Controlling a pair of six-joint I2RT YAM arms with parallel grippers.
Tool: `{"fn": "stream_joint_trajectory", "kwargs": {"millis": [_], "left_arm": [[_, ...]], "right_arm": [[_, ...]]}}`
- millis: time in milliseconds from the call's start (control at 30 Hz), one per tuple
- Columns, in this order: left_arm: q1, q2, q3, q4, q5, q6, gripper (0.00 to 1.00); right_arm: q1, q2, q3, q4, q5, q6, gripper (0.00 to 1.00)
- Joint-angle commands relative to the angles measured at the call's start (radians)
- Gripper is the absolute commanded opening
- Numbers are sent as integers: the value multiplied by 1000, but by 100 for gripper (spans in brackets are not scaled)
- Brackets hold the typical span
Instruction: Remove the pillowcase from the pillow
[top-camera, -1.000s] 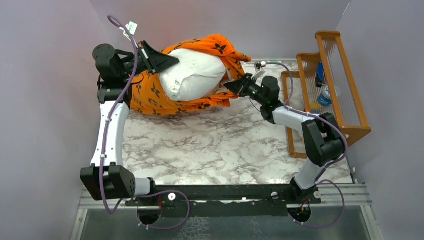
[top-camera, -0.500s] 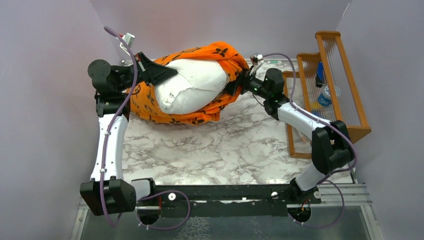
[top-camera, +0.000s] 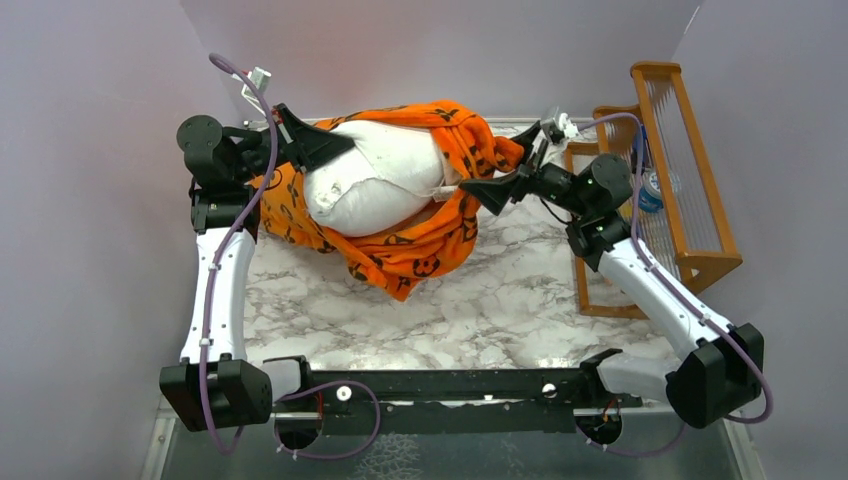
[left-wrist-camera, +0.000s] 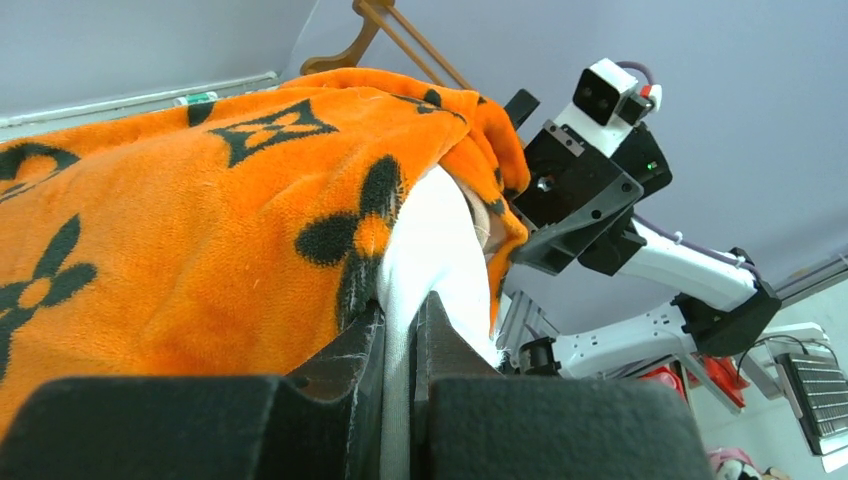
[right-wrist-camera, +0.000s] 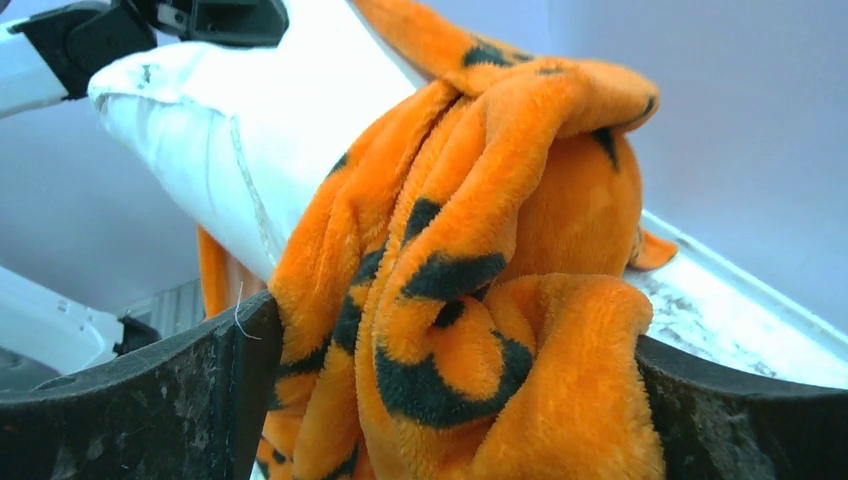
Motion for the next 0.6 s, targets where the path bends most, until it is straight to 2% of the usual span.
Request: {"fn": "stream_joint_trajectory", "kwargs": {"millis": [0, 200, 300, 367, 433, 500, 533, 567], "left_arm": [[5, -29, 51, 32, -58, 44, 0], [4, -42, 48, 65, -37, 10, 0], [4, -46, 40, 121, 7, -36, 0], [4, -49, 38, 158, 38, -67, 0], [3, -57, 34, 200, 77, -87, 0], [4, -69, 31, 206, 97, -92, 0], [4, -75, 26, 207, 103, -92, 0], [4, -79, 21, 207, 108, -92, 0]], "right_arm": [[-4, 48, 67, -48, 57, -54, 100], [9, 175, 146, -14, 63, -20, 100], [13, 234, 173, -11, 140, -17, 100], [13, 267, 193, -25, 217, -17, 94], [13, 294, 210, -26, 281, -23, 73], [12, 318, 230, -23, 330, -33, 37], [12, 327, 246, -24, 346, -36, 23], [12, 338, 266, -27, 353, -40, 14]]}}
